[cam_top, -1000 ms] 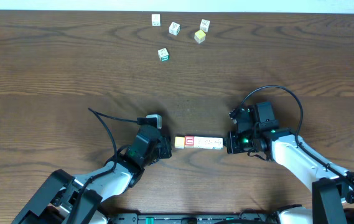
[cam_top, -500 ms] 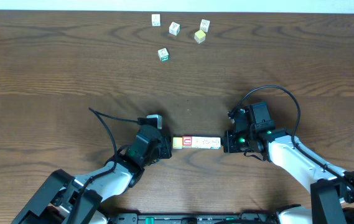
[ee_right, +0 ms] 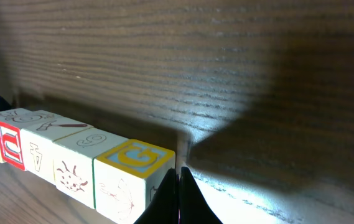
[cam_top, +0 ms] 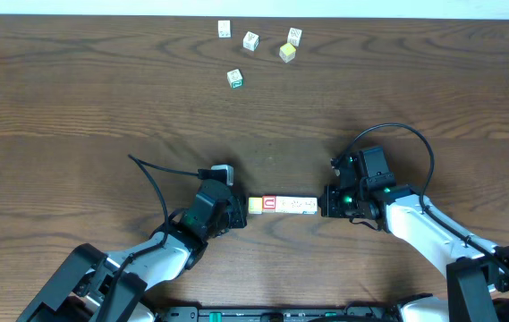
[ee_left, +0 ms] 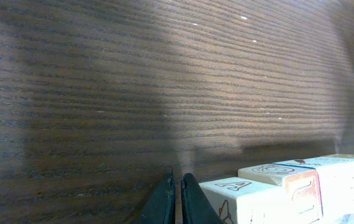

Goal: Lift 5 blocks

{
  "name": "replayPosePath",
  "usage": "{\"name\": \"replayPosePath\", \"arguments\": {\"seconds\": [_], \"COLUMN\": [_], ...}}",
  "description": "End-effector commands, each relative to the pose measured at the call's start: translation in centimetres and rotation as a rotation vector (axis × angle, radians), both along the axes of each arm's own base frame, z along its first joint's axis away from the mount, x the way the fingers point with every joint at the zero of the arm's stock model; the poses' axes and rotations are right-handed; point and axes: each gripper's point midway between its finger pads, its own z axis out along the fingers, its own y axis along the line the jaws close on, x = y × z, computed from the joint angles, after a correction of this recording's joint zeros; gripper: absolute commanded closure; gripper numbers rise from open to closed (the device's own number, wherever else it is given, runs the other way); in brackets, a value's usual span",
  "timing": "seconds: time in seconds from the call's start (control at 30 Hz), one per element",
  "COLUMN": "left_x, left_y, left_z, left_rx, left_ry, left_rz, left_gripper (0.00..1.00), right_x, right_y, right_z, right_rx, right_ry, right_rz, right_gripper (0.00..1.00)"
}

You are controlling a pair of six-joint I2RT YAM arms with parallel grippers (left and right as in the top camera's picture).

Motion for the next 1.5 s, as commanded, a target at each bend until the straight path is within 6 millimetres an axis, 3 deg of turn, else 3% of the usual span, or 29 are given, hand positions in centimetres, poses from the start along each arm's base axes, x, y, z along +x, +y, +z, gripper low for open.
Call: {"name": "replayPosePath", "arguments": {"seconds": [0.0, 0.23, 0.6, 1.27, 1.47], "left_x": [0.5, 0.5, 0.5, 0.4, 1.0], "left_y": [-0.2, -0.2, -0.2, -0.3, 1.4], "left_z": [0.6, 0.6, 0.6, 0.6, 0.5], "left_rx": [-0.002, 0.000, 0.000, 0.026, 0.043], "left_ry": [-0.017, -0.018, -0.018, -0.039, -0.029], "left_rz": [-0.011, -0.014, -0.014, -0.055, -0.016], "left_gripper": [0.93, 0.93, 0.93, 0.93, 0.93], "right_x": [0.1, -0.2, -0.8, -0.6, -0.7], "right_y": [0.3, 0.4, 2.3, 2.1, 2.1], "right_z": [0.1, 0.1, 0.4, 0.3, 0.2], "right_rx": [-0.003, 0.002, 0.035, 0.011, 0.010], "right_ry": [0.009, 0.023, 0.021, 0.013, 0.015], "right_rz": [-0.005, 0.000, 0.041, 0.030, 0.030], "right_gripper": [0.99, 0.99, 0.99, 0.99, 0.99]}}
